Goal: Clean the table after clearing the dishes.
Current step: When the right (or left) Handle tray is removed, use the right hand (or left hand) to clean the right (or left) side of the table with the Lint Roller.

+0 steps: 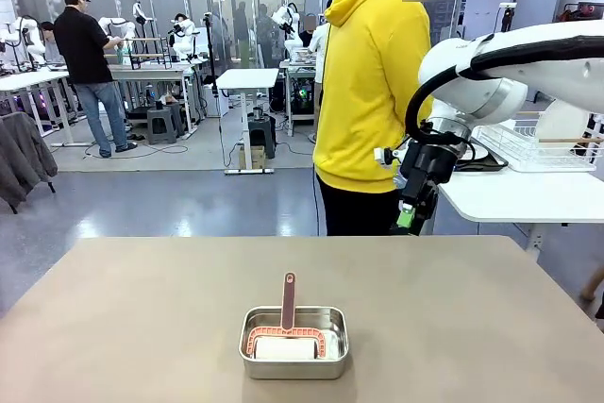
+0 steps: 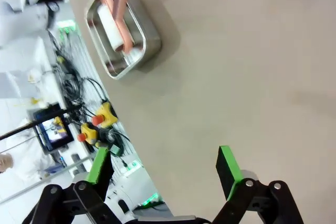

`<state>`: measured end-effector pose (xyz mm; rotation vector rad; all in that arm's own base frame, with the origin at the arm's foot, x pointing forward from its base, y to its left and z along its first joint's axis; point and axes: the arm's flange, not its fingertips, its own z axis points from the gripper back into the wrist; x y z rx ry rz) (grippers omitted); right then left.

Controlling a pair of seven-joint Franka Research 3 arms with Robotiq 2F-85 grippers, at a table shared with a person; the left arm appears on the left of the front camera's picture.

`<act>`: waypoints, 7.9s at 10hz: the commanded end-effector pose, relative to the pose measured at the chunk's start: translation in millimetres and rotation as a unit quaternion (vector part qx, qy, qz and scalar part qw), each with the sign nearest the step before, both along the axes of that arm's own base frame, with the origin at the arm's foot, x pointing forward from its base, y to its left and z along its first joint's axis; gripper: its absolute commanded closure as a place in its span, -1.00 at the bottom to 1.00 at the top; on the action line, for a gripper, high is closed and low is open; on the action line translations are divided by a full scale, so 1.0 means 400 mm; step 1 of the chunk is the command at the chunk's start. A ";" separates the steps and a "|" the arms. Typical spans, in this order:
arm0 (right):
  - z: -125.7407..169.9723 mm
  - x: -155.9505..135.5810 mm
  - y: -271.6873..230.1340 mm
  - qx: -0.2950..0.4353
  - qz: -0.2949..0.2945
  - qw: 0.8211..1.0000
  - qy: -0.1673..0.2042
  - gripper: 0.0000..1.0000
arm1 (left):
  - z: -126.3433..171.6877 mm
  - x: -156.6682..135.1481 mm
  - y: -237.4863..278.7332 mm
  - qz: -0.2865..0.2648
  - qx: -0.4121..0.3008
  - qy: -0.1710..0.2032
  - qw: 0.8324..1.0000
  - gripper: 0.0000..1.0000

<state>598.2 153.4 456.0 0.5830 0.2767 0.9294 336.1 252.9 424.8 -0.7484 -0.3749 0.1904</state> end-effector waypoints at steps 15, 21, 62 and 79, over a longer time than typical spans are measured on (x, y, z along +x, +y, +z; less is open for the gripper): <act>-0.064 -0.165 0.553 -0.148 0.272 0.938 -0.157 -1.00 | 0.007 -0.005 0.000 -0.001 -0.004 -0.003 1.000 -1.00; -0.090 -0.158 0.565 -0.142 0.290 0.929 -0.182 -1.00 | 0.007 -0.005 0.000 -0.001 -0.004 -0.003 1.000 -1.00; -0.280 0.049 0.715 0.069 0.281 0.954 0.077 -0.81 | 0.007 -0.005 0.000 -0.001 -0.004 -0.003 1.000 -1.00; -0.208 0.027 0.720 0.060 0.258 0.959 0.102 0.94 | 0.007 -0.005 0.000 -0.001 -0.004 -0.003 1.000 -1.00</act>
